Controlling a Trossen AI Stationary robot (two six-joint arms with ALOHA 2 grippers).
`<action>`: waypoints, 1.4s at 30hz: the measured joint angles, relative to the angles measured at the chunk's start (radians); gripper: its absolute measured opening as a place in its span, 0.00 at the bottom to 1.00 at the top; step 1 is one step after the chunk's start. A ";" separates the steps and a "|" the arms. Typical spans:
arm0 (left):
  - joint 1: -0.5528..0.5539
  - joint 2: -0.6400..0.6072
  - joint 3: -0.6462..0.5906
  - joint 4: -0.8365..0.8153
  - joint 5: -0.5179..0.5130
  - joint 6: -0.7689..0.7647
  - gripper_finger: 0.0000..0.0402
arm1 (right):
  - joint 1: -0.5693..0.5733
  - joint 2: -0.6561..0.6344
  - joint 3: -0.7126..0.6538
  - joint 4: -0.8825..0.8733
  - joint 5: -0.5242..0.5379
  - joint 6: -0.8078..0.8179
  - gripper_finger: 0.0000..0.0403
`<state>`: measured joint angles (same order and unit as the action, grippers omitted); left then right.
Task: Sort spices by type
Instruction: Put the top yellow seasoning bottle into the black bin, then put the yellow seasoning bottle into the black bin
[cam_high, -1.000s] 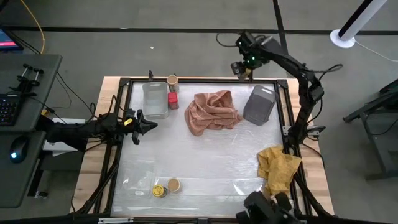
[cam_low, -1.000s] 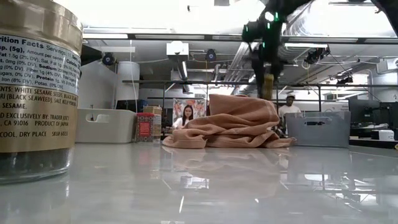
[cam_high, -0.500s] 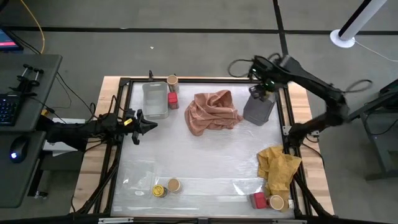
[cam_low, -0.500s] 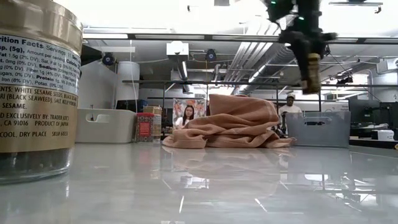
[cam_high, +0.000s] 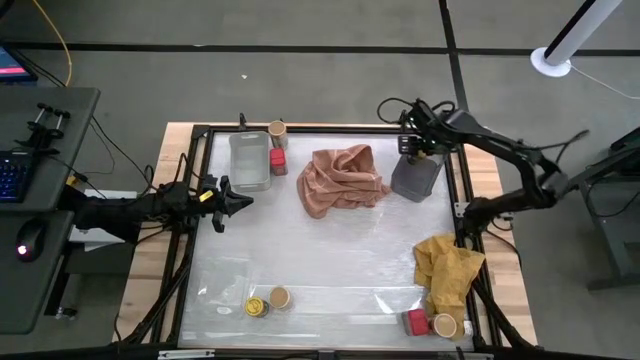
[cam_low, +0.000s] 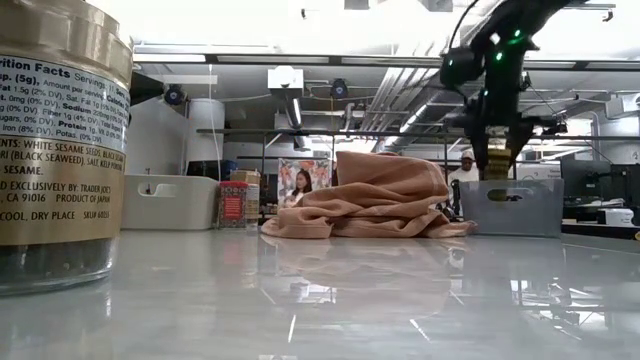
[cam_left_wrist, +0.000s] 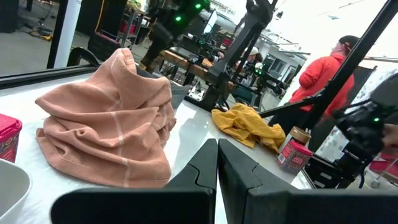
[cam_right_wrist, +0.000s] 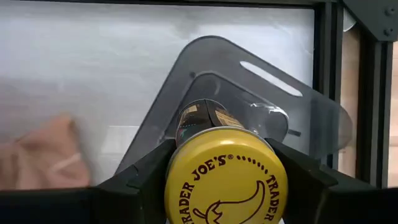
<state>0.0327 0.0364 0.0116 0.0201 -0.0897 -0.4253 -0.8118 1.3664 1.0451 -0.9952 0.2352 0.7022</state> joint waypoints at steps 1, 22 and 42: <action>0.000 0.000 0.000 0.000 0.000 0.000 0.00 | -0.008 0.019 0.003 0.004 0.002 -0.004 0.53; 0.000 0.000 0.000 0.000 0.000 0.000 0.00 | -0.046 0.126 0.040 0.050 -0.048 -0.087 0.76; 0.000 -0.001 0.000 0.291 -0.083 -0.388 0.00 | -0.021 -0.149 0.358 -0.205 0.019 -0.156 0.77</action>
<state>0.0326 0.0357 0.0116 0.3114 -0.1730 -0.8129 -0.8327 1.2175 1.4033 -1.2003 0.2544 0.5464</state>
